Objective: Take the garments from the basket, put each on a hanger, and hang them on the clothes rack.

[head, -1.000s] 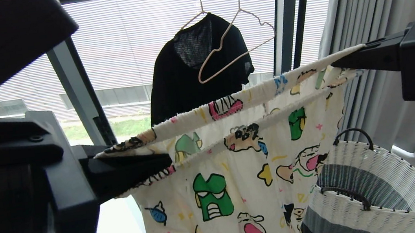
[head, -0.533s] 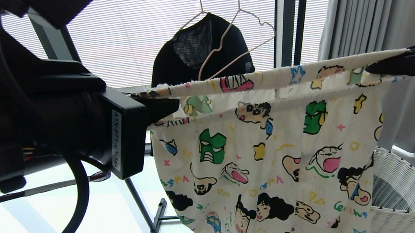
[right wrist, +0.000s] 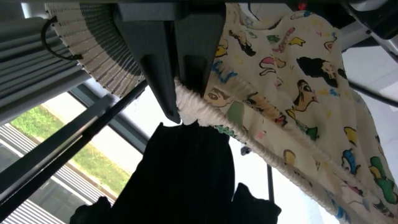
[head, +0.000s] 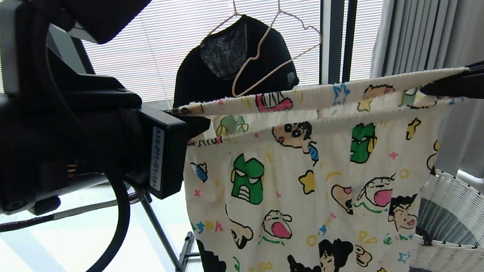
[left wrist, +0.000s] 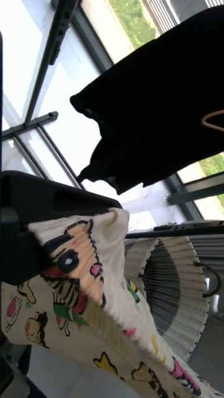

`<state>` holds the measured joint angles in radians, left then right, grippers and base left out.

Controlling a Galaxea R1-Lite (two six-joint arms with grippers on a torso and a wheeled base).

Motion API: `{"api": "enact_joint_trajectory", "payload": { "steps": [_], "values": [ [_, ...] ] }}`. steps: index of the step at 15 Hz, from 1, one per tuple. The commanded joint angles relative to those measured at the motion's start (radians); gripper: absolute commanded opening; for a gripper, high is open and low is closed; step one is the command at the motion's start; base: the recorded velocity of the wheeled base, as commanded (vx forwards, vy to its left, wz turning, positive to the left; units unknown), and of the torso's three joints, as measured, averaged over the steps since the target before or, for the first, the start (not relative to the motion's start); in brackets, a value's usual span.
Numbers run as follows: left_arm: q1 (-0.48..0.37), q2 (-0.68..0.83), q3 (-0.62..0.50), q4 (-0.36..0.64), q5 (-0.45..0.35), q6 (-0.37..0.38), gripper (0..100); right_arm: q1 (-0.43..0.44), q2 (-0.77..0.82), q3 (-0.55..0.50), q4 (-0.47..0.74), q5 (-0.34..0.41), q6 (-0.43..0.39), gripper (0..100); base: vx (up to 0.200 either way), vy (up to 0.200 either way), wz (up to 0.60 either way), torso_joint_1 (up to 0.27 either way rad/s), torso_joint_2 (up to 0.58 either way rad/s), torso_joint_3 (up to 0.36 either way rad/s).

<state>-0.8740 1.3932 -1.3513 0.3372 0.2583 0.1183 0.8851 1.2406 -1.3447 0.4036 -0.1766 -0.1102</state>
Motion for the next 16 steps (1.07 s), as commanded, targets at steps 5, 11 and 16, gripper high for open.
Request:
{"api": "enact_joint_trajectory", "payload": {
  "steps": [5,11,16],
  "values": [
    [0.044,0.05,-0.002,0.0,0.035,0.004,0,0.0,0.002,0.019,0.0,-0.004,0.001,100,0.0,0.0,0.0,0.0,0.0,0.0],
    [0.171,0.035,0.055,0.0,0.036,0.014,0,-0.049,-0.004,0.019,-0.002,-0.006,0.001,100,0.0,0.0,0.0,0.0,0.0,0.0],
    [0.262,-0.002,0.13,0.002,0.038,0.021,0,-0.166,-0.023,0.05,0.003,-0.012,-0.003,100,0.0,0.0,0.0,0.0,0.0,0.0]
  ]
}}
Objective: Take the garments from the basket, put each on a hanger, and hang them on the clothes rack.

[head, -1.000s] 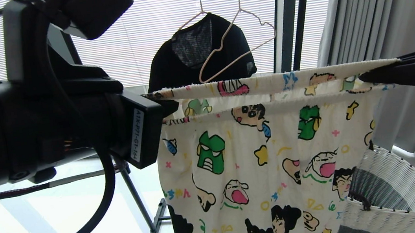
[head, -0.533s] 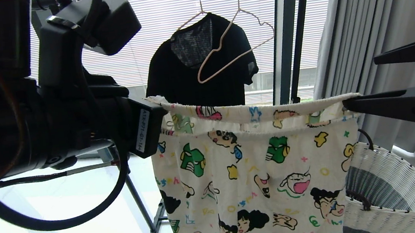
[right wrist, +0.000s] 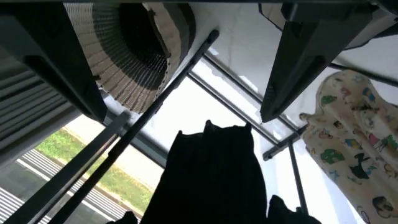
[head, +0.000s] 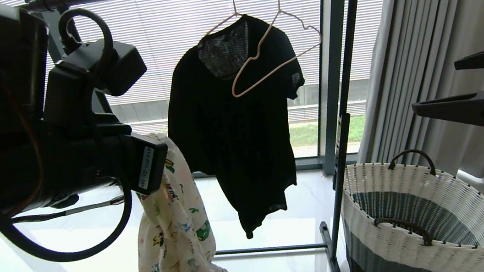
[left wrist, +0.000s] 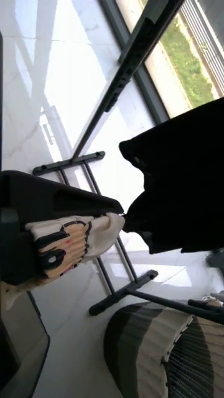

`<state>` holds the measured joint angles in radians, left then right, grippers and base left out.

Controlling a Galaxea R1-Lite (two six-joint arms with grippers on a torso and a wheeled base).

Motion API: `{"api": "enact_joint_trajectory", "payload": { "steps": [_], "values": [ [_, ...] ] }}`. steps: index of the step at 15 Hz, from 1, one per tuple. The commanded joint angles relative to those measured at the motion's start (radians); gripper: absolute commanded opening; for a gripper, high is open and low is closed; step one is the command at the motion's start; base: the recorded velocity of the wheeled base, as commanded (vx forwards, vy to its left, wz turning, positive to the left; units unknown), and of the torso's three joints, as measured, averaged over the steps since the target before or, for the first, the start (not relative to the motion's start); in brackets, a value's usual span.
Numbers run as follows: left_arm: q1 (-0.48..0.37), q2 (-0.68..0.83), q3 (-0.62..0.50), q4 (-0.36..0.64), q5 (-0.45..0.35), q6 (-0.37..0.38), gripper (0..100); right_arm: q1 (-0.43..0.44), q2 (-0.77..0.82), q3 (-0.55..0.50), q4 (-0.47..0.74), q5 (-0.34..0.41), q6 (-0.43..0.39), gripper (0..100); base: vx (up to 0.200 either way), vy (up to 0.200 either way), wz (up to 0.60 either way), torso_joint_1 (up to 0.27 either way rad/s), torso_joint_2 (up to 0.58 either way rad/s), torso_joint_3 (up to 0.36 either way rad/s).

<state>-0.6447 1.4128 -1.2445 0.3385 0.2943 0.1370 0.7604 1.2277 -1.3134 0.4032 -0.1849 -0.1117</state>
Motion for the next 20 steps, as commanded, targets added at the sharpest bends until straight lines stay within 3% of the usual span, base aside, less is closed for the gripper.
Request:
{"api": "enact_joint_trajectory", "payload": {
  "steps": [1,4,7,9,16,20],
  "values": [
    [0.073,-0.038,0.057,0.0,0.002,0.032,0,-0.076,-0.022,0.045,0.014,-0.033,-0.008,100,0.0,0.0,0.0,0.0,0.0,0.0],
    [0.148,-0.095,0.203,-0.033,0.006,0.093,0,-0.164,-0.057,0.122,0.132,-0.18,-0.008,100,0.0,0.0,0.0,0.0,0.0,0.0],
    [0.148,-0.121,0.263,-0.047,0.062,0.092,0,-0.213,-0.076,0.203,0.132,-0.22,-0.008,100,0.0,0.0,0.0,0.0,0.0,0.0],
    [0.148,-0.121,0.273,-0.047,0.079,0.092,0,-0.225,-0.077,0.238,0.132,-0.3,-0.006,100,0.0,0.0,0.0,0.0,0.0,0.0],
    [0.148,-0.123,0.275,-0.047,0.08,0.092,0,-0.234,-0.085,0.289,0.111,-0.3,-0.003,100,0.0,0.0,0.0,0.0,0.0,0.0],
    [0.148,-0.146,0.281,-0.047,0.08,0.095,0,-0.234,-0.086,0.347,0.032,-0.3,-0.005,100,0.0,0.2,0.0,0.0,0.0,0.001]
  ]
}}
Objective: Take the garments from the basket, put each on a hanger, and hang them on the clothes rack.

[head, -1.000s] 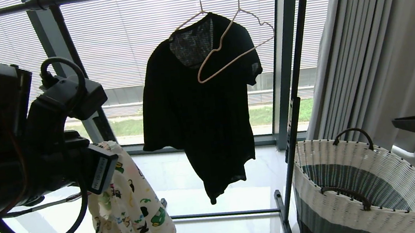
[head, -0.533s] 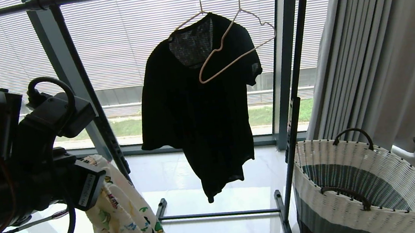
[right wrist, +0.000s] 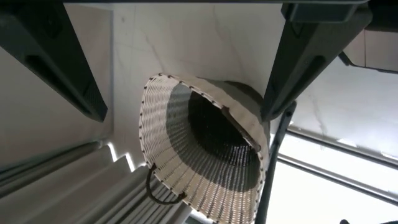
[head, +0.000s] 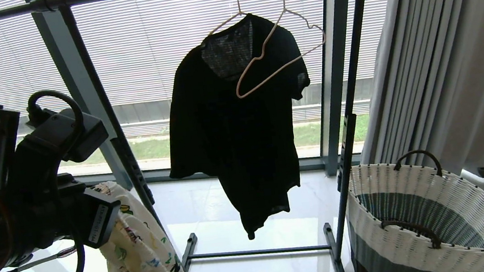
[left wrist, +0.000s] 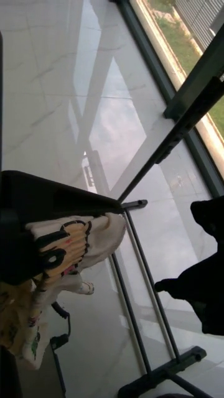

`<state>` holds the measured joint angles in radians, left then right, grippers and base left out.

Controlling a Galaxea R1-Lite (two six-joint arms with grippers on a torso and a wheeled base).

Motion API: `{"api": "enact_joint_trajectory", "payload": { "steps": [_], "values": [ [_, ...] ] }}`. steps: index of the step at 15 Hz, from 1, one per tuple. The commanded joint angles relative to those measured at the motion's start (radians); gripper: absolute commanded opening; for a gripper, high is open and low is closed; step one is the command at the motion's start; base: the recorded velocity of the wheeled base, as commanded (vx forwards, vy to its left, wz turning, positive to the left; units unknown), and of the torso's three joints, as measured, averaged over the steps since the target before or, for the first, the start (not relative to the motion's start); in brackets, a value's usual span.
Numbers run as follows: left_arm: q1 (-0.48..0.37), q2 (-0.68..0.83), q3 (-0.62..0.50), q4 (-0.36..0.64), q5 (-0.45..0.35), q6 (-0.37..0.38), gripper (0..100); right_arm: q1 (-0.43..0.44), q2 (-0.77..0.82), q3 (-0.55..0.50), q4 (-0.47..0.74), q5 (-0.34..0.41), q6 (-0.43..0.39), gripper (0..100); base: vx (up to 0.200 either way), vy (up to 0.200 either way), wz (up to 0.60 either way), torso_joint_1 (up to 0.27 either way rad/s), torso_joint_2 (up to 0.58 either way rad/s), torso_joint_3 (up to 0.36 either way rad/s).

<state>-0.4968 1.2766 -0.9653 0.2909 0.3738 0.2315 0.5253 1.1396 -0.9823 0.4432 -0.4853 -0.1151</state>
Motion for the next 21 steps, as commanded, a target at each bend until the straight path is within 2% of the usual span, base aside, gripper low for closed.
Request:
{"api": "enact_joint_trajectory", "payload": {
  "steps": [1,8,11,13,16,21],
  "values": [
    [0.001,-0.016,0.004,0.001,0.0,0.002,0,0.001,0.002,0.031,-0.032,0.001,-0.001,100,0.0,0.2,0.0,0.012,0.0,-0.002],
    [0.06,-0.019,0.011,0.001,-0.001,0.006,0,-0.001,0.002,0.111,-0.15,-0.001,-0.001,100,0.0,0.2,0.0,0.002,0.0,0.003],
    [0.07,-0.02,0.02,0.001,-0.001,0.005,0,-0.025,0.008,0.152,-0.245,0.001,0.003,100,0.0,0.2,0.0,0.004,0.01,0.004],
    [0.07,-0.022,0.025,0.001,-0.001,0.005,0,-0.057,0.008,0.165,-0.282,0.002,0.006,100,0.0,0.0,0.0,0.0,0.0,0.0],
    [0.069,-0.022,0.027,0.001,-0.001,0.005,0,-0.103,0.005,0.172,-0.307,0.002,0.066,100,0.0,0.0,0.0,0.054,-0.17,-0.114],
    [0.069,-0.023,0.023,0.001,0.002,0.005,0,-0.11,0.008,0.169,-0.334,0.004,0.074,100,0.0,0.0,0.0,0.158,-0.43,-0.27]
  ]
}}
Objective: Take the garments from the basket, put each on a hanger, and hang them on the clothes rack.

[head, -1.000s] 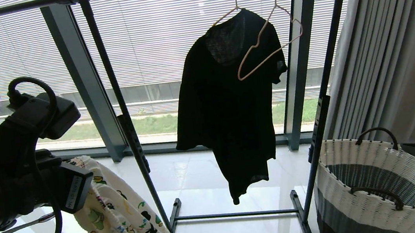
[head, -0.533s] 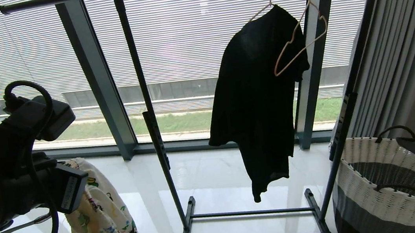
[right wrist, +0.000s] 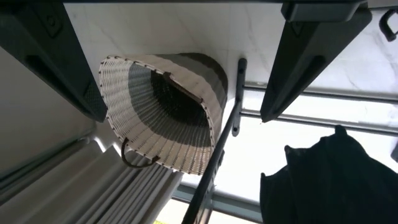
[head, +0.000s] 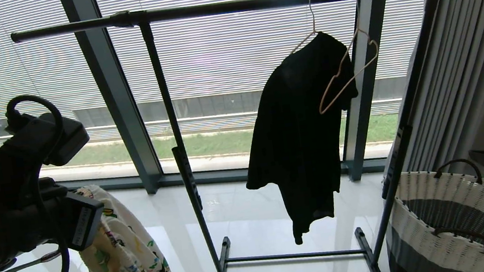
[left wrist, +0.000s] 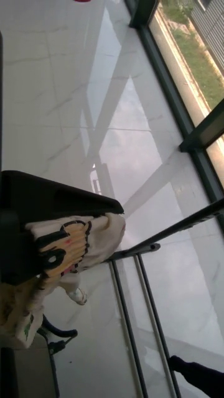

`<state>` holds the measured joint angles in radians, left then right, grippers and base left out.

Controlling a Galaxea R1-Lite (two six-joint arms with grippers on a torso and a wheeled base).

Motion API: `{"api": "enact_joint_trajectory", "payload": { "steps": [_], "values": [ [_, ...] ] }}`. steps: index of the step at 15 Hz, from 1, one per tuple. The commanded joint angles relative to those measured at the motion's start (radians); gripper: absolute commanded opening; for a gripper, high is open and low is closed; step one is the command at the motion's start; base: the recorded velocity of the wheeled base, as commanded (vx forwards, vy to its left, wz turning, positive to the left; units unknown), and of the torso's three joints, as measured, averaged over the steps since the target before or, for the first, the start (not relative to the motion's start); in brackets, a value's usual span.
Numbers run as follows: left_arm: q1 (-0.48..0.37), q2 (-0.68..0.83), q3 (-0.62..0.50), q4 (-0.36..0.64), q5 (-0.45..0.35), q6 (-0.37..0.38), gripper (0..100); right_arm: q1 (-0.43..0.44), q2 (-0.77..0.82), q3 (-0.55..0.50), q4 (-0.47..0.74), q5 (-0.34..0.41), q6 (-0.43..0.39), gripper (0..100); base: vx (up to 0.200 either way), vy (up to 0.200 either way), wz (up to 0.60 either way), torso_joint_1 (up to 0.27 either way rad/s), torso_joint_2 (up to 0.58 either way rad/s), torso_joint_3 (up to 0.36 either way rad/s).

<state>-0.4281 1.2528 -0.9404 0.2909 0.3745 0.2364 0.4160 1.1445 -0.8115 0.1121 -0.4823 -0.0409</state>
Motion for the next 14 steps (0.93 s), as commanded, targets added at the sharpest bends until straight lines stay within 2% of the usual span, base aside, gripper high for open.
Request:
{"api": "enact_joint_trajectory", "payload": {
  "steps": [1,11,14],
  "values": [
    [0.0,0.0,-0.001,0.001,0.001,0.0,0,0.0,0.006,-0.002,-0.012,0.001,-0.002,100,0.0,0.0,0.0,0.188,-0.47,-0.29],
    [-0.001,0.0,-0.005,0.001,0.02,0.0,0,0.0,0.006,-0.002,-0.025,0.001,-0.01,100,0.0,0.0,0.0,0.21,-0.49,-0.278],
    [-0.009,0.0,-0.009,0.001,0.018,0.0,0,0.0,0.018,-0.002,-0.072,0.001,-0.008,100,0.2,0.0,0.0,0.074,-0.18,-0.097]
  ]
}}
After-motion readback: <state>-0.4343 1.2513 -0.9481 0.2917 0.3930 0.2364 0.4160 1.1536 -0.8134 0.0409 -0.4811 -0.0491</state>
